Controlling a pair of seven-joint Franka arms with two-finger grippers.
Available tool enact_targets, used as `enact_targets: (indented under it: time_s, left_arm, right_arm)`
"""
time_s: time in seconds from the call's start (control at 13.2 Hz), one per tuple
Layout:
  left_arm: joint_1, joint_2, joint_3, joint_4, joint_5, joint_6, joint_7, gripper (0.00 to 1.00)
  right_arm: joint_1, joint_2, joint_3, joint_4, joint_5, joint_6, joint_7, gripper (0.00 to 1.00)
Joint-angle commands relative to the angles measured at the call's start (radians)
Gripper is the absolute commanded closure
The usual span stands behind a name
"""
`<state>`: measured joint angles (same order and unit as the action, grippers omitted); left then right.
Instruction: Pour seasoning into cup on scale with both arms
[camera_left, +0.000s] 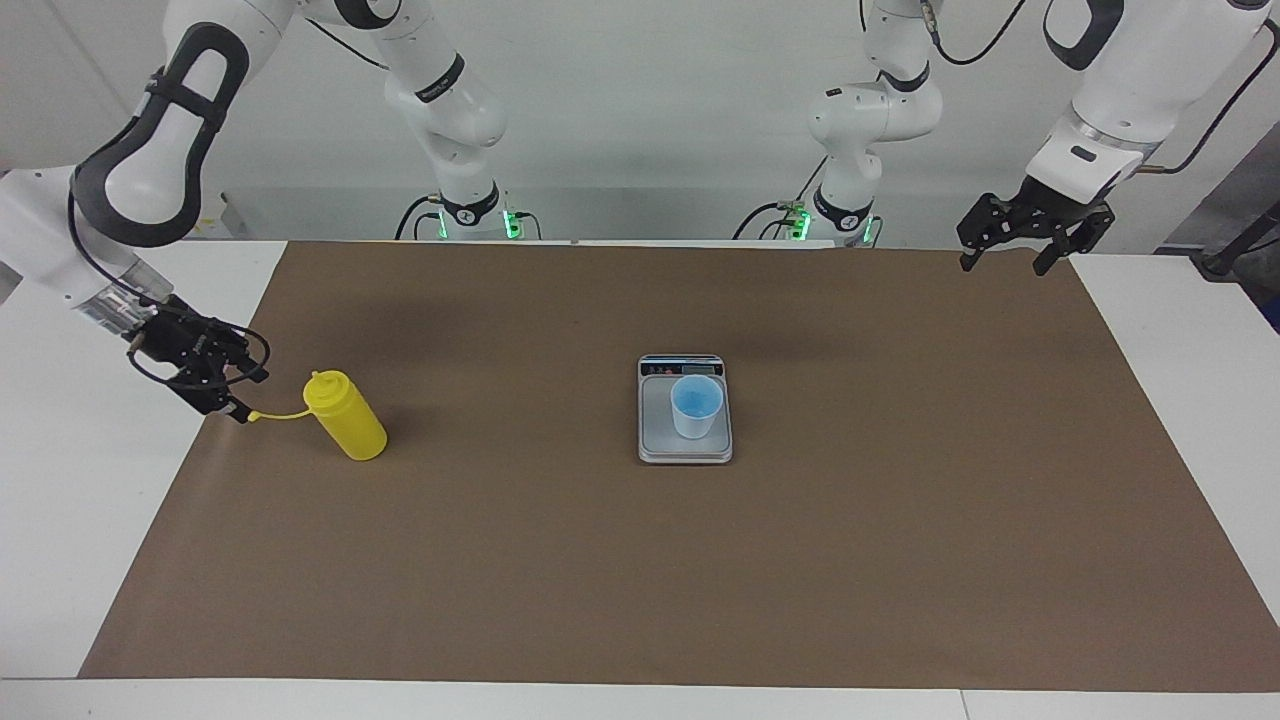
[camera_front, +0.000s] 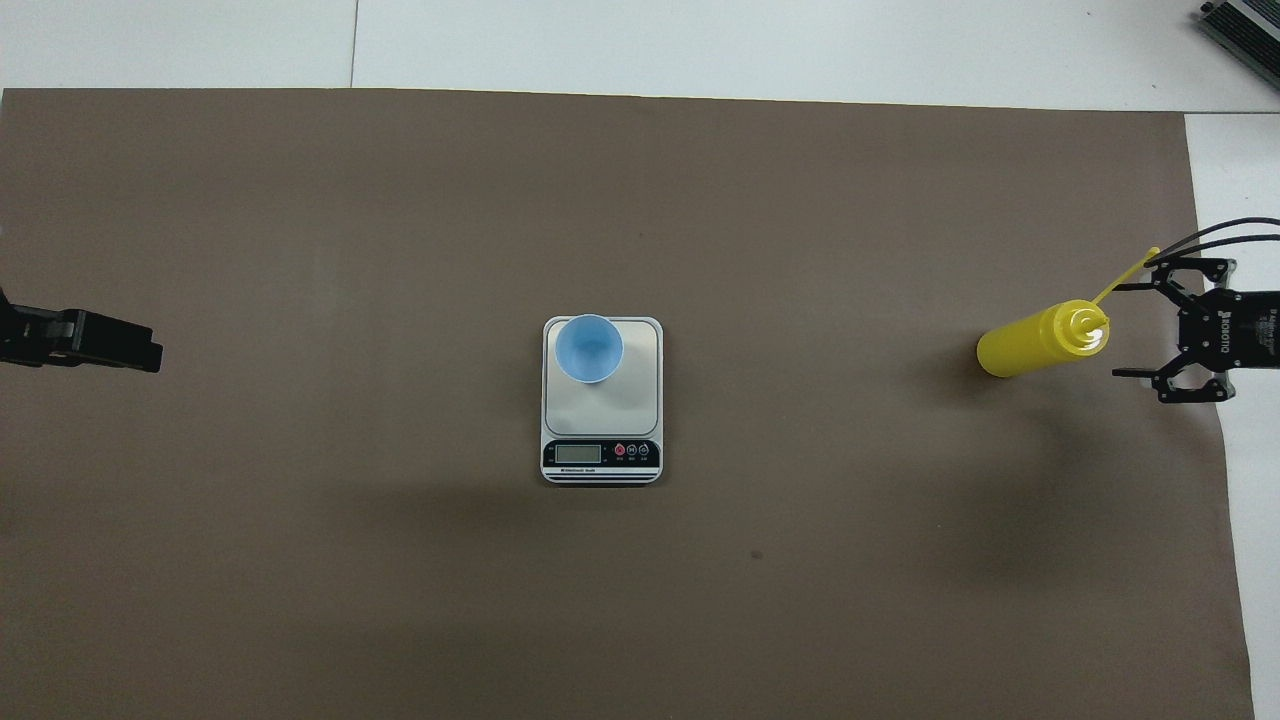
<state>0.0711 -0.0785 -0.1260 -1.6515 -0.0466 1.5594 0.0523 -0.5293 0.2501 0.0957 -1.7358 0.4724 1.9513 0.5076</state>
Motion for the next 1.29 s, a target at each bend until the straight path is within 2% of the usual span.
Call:
enact_targets:
  time_s: [0.0,0.23,0.46,0.68,0.83,1.21]
  left_arm:
    - [0.013,-0.032,-0.006,-0.031,0.011,-0.002,0.007,0.00]
    - [0.009,-0.032,-0.007,-0.031,0.011,-0.009,0.009,0.00]
    - [0.013,-0.032,-0.006,-0.031,0.011,-0.004,0.009,0.00]
    - [0.015,-0.032,-0.006,-0.031,0.011,-0.004,0.007,0.00]
    - [0.013,-0.032,-0.006,-0.031,0.011,-0.004,0.007,0.00]
    - [0.013,-0.032,-0.006,-0.031,0.011,-0.004,0.007,0.00]
  right_arm:
    - [-0.005,-0.038,0.006,0.024,-0.104,0.000,-0.119,0.00]
    - [0.021,-0.104,0.013,0.024,-0.225,-0.008,-0.199,0.00]
    - [0.103,-0.158,0.015,0.012,-0.280,-0.043,-0.204,0.00]
    - [0.221,-0.186,0.015,0.010,-0.377,-0.158,-0.280,0.00]
    - [0.312,-0.201,0.015,0.009,-0.438,-0.192,-0.288,0.00]
    - [0.472,-0.253,0.018,0.018,-0.480,-0.269,-0.291,0.00]
